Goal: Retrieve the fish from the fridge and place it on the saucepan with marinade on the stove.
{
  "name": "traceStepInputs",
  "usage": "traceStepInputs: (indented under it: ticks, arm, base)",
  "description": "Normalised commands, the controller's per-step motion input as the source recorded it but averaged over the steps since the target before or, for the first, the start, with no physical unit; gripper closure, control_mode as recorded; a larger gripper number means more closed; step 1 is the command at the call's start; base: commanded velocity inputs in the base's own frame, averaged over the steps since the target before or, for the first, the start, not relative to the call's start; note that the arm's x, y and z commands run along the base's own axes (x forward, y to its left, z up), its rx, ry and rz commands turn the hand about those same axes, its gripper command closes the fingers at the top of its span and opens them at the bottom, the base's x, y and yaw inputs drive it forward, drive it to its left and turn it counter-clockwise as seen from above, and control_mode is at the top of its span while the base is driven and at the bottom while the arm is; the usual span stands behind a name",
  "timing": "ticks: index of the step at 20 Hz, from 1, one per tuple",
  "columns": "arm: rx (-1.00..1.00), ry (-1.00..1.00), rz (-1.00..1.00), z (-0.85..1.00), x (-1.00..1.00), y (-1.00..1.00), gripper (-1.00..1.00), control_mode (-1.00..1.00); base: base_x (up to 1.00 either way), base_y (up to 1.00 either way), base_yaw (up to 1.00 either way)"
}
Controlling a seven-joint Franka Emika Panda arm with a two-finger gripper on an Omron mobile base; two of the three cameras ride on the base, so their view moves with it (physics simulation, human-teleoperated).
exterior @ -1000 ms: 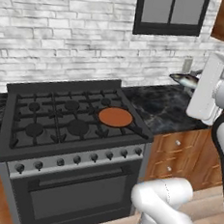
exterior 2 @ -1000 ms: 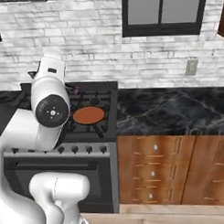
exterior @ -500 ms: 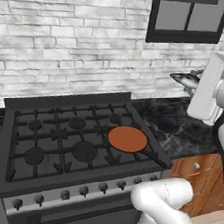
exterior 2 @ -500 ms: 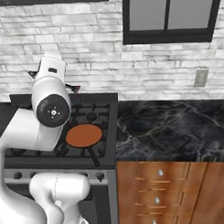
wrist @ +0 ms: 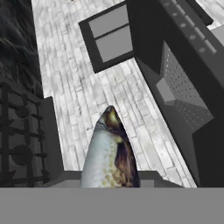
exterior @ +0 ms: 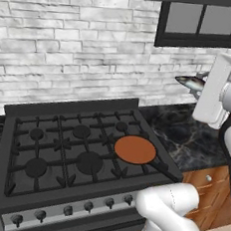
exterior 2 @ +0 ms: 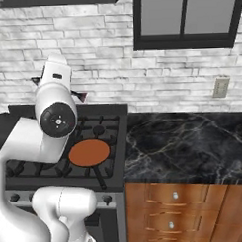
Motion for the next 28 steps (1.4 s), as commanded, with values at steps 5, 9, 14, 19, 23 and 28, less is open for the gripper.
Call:
traceStepInputs:
  ticks: [5,9,14,19,23,28]
  arm:
    - [0.00,0.00,0.00,0.00,0.00,0.00,1.00,1.00]
    - [0.00,0.03,0.00,0.00,0.00,0.00,1.00,-1.00]
    - [0.00,0.24,0.00,-0.04,0.01,0.00,1.00,-1.00]
    - [0.00,0.24,-0.03,-0.16,0.00,0.00,1.00,-1.00]
    - [-0.04,0.19,-0.01,-0.47,0.03,0.00,1.00,-1.00]
    - [-0.01,0.20,-0.01,-0.71,0.01,0.00,1.00,-1.00]
  base:
    - [0.02,0.00,0.00]
    - [0.00,0.00,0.00]
    - [0.00,0.00,0.00]
    - [0.00,0.00,0.00]
    - [0.00,0.00,0.00]
    - [0.00,0.00,0.00]
